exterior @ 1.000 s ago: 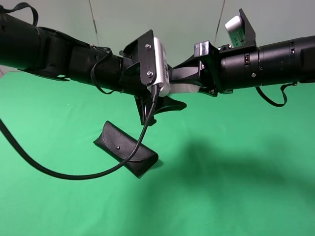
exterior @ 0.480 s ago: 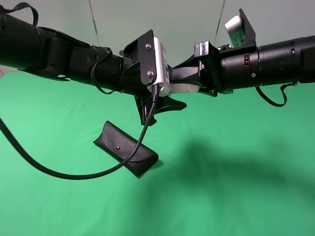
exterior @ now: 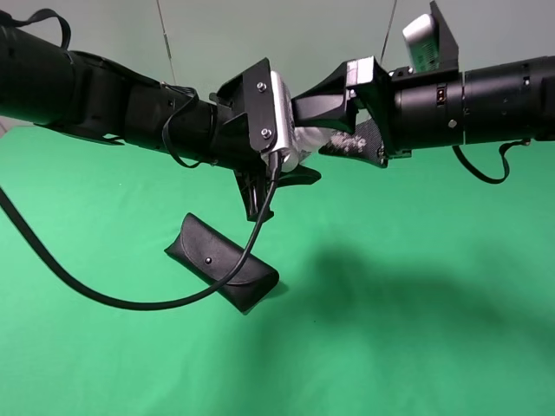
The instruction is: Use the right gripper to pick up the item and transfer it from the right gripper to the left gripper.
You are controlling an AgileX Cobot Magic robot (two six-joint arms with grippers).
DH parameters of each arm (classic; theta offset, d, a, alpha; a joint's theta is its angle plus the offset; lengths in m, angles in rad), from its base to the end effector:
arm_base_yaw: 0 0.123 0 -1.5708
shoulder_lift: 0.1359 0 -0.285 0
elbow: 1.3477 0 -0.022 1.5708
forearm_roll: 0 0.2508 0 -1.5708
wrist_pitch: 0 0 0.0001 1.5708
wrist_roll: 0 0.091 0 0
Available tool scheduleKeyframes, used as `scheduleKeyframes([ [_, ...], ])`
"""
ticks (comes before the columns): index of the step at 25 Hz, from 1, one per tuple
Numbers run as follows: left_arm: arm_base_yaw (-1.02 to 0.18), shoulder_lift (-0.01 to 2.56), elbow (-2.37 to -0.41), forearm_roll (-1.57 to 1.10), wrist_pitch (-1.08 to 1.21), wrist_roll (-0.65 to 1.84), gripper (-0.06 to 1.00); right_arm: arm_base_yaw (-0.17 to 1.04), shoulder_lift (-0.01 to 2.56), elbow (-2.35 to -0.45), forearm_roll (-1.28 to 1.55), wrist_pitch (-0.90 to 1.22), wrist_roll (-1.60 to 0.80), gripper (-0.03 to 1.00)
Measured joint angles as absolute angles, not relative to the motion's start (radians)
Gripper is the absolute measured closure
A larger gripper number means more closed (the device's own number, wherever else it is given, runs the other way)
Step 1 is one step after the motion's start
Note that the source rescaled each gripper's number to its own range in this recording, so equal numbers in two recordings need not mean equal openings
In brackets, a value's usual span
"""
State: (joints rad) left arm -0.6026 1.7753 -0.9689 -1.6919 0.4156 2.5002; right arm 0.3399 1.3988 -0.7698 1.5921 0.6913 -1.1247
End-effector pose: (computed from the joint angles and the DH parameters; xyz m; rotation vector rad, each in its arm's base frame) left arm 0.2791 -0.2364 0.1915 1.5758 1.5268 -0.3514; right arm 0.2414 0.1470 0.2623 -0.3013 2.1715 1.1997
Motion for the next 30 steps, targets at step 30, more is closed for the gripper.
scheduleKeyframes([
  [30, -0.603, 1.775, -0.969, -1.686, 0.416, 2.488, 0.93, 0.340, 1.108, -0.769, 0.931, 0.212, -0.666, -0.03],
])
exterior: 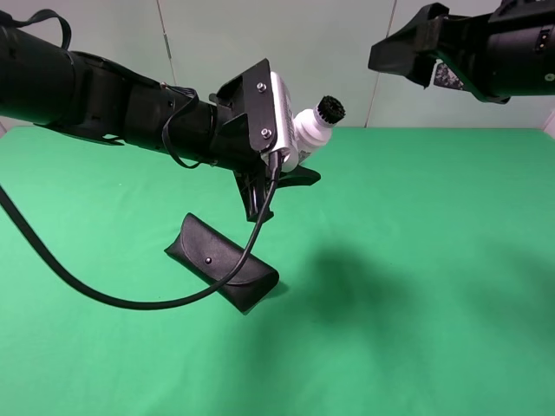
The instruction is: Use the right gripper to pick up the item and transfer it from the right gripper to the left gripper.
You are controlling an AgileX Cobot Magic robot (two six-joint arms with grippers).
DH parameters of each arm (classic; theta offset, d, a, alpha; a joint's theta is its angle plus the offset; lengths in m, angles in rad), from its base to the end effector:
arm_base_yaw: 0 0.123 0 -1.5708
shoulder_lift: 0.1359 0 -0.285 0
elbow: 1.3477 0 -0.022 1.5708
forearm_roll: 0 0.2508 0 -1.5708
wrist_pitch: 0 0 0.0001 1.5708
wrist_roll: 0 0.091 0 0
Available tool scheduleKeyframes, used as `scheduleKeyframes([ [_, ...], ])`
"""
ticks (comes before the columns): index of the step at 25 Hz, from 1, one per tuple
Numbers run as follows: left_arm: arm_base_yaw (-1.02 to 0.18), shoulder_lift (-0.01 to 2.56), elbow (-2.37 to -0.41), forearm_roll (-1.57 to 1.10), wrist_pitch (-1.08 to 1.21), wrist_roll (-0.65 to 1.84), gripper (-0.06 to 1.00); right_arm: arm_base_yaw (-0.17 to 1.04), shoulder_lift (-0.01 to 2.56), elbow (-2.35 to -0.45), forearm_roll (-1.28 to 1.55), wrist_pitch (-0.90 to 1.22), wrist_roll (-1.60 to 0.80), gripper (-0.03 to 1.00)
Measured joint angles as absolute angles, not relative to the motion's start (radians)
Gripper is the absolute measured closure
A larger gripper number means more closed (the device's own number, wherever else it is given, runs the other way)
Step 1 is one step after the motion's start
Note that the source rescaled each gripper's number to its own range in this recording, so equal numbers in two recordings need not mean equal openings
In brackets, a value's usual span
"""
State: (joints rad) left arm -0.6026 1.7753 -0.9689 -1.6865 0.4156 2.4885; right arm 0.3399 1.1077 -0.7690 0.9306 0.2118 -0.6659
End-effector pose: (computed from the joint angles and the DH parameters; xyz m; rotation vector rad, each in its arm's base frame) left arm 0.2789 -0.2363 0.1914 1.5728 1.5335 -0.3556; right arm 0.2212 0.0946 0.3185 -0.1993 1.9756 0.5541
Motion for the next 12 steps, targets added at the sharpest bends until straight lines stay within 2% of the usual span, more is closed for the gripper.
scheduleKeyframes([
  [7, -0.603, 1.775, -0.969, -1.686, 0.416, 2.488, 0.93, 0.340, 1.101, -0.769, 0.476, 0.256, -0.266, -0.03],
  [12, -0.603, 1.775, -0.969, -1.686, 0.416, 2.488, 0.93, 0.340, 1.060, -0.769, 0.277, 0.312, -0.084, -0.03],
])
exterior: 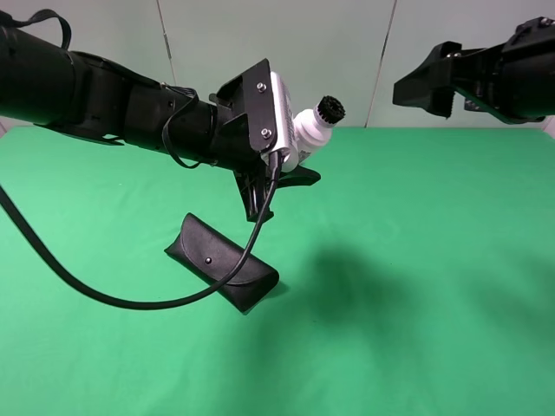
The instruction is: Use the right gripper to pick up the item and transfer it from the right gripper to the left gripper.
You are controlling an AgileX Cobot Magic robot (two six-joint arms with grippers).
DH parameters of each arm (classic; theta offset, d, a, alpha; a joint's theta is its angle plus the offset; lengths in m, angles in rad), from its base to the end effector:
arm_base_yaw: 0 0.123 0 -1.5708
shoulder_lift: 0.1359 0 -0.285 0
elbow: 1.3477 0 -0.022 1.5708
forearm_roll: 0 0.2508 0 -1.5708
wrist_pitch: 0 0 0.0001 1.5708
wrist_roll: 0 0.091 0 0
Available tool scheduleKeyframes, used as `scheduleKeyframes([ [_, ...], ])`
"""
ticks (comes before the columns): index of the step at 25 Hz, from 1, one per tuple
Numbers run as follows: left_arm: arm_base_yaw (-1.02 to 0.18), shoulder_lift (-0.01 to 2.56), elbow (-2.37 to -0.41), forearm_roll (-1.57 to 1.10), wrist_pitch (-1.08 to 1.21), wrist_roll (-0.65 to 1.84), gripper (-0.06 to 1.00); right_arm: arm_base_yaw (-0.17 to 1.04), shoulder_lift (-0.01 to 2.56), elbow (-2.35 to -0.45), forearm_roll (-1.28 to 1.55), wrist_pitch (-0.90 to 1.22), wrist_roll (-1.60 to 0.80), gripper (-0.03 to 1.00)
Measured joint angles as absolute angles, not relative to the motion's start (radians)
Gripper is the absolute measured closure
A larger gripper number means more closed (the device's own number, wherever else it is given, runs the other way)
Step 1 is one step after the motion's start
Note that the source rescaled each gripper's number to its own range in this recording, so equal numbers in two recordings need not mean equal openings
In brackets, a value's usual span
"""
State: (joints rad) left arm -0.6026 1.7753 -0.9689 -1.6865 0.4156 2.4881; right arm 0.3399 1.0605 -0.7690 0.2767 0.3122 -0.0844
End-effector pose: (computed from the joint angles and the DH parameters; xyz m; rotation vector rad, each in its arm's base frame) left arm 0.2789 -0.2363 0.1914 1.5725 1.5338 -0.3558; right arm 0.2097 0.0823 0.3149 -0.2199 2.0878 0.4030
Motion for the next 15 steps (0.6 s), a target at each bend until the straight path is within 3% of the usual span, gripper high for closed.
scheduleKeyframes([
  [15, -0.603, 1.775, -0.969, -1.686, 0.416, 2.487, 0.93, 0.340, 0.781, -0.769, 0.084, 0.703, 0.000, -0.03],
])
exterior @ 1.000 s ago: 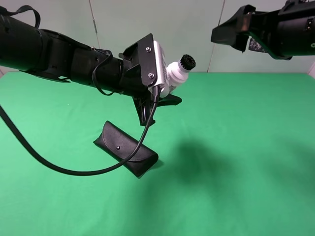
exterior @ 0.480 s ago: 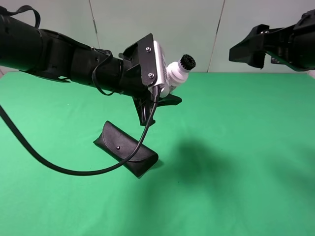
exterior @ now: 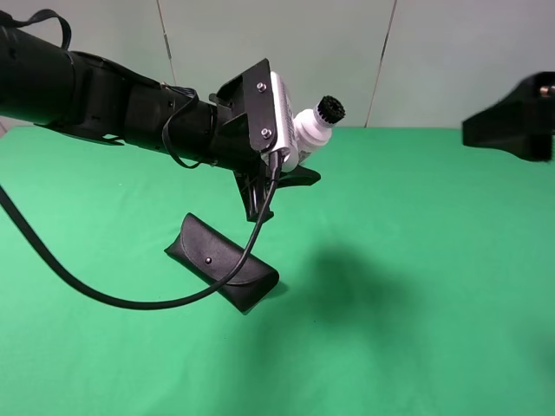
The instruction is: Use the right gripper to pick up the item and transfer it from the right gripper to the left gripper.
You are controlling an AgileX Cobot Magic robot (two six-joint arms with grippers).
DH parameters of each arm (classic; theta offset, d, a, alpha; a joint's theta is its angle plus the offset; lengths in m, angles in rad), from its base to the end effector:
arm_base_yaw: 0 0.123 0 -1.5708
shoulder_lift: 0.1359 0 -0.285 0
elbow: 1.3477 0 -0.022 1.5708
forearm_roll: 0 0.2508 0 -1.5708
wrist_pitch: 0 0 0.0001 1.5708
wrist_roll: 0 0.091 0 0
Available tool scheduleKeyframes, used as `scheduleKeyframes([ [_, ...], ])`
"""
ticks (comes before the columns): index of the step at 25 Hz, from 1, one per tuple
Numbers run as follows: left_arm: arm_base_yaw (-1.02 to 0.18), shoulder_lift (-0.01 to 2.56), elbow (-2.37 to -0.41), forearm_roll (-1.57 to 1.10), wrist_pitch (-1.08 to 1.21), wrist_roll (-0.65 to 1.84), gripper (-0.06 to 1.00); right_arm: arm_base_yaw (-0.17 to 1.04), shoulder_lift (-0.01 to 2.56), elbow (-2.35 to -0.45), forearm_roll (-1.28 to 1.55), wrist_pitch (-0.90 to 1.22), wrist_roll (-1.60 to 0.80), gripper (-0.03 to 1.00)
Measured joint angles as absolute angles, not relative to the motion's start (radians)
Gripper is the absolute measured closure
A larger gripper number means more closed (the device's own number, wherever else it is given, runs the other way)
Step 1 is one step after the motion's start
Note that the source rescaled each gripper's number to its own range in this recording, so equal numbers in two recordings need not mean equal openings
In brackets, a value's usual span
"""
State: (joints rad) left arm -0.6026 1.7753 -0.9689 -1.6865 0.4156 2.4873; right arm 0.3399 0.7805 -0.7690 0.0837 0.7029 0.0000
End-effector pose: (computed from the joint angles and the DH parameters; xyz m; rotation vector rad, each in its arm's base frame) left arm 0.2789 -0.2363 0.1914 1.5719 1.5345 -0.3563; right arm 0.1384 0.0542 0.3367 -0.3342 2.1844 0.2851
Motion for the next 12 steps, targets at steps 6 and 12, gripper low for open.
scheduleKeyframes([
  [6, -0.603, 1.775, -0.969, -1.686, 0.416, 2.487, 0.93, 0.340, 0.590, -0.769, 0.042, 0.859, 0.009, -0.03],
  [12, -0.603, 1.775, -0.969, -1.686, 0.416, 2.487, 0.93, 0.340, 0.436, -0.769, 0.013, 1.030, 0.032, -0.03],
])
